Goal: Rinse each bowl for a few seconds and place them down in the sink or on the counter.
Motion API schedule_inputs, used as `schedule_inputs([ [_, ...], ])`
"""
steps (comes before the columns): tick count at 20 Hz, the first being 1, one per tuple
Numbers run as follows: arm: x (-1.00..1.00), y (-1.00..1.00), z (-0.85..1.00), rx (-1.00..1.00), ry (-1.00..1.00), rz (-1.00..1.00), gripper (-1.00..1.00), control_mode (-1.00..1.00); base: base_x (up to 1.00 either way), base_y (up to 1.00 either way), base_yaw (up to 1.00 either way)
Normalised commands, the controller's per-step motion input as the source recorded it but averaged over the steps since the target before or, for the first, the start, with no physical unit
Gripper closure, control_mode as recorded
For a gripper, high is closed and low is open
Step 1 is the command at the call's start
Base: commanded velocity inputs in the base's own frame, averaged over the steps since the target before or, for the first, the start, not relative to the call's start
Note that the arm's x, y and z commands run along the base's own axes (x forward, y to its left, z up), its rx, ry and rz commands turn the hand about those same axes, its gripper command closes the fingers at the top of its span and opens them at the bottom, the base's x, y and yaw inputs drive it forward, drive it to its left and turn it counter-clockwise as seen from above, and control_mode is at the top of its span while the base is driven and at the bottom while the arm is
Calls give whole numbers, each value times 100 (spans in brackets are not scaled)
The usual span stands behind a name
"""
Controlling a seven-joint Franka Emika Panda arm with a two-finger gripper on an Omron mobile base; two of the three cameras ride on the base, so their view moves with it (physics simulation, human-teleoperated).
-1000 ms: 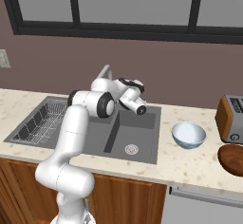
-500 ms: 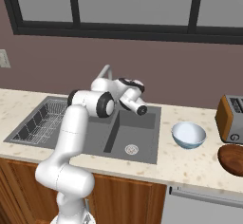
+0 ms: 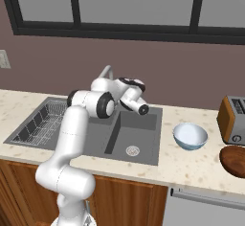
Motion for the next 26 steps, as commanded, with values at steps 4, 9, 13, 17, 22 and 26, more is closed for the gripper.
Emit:
schedule_inputs([
  [4, -59, -2, -55, -1, 2, -2, 100, -100, 0, 0, 0],
  [9, -62, -5, -57, -1, 1, 0, 100, -100, 0, 0, 0],
  [13, -21, -49, 3, 8, -4, 0, 100, -100, 0, 0, 0],
  [17, -4, -43, 31, 9, -7, 0, 100, -100, 0, 0, 0],
  [22, -15, -31, 37, 10, -5, 2, 100, -100, 0, 0, 0],
  [26, -35, -3, 33, 8, -3, 4, -100, -100, 0, 0, 0],
])
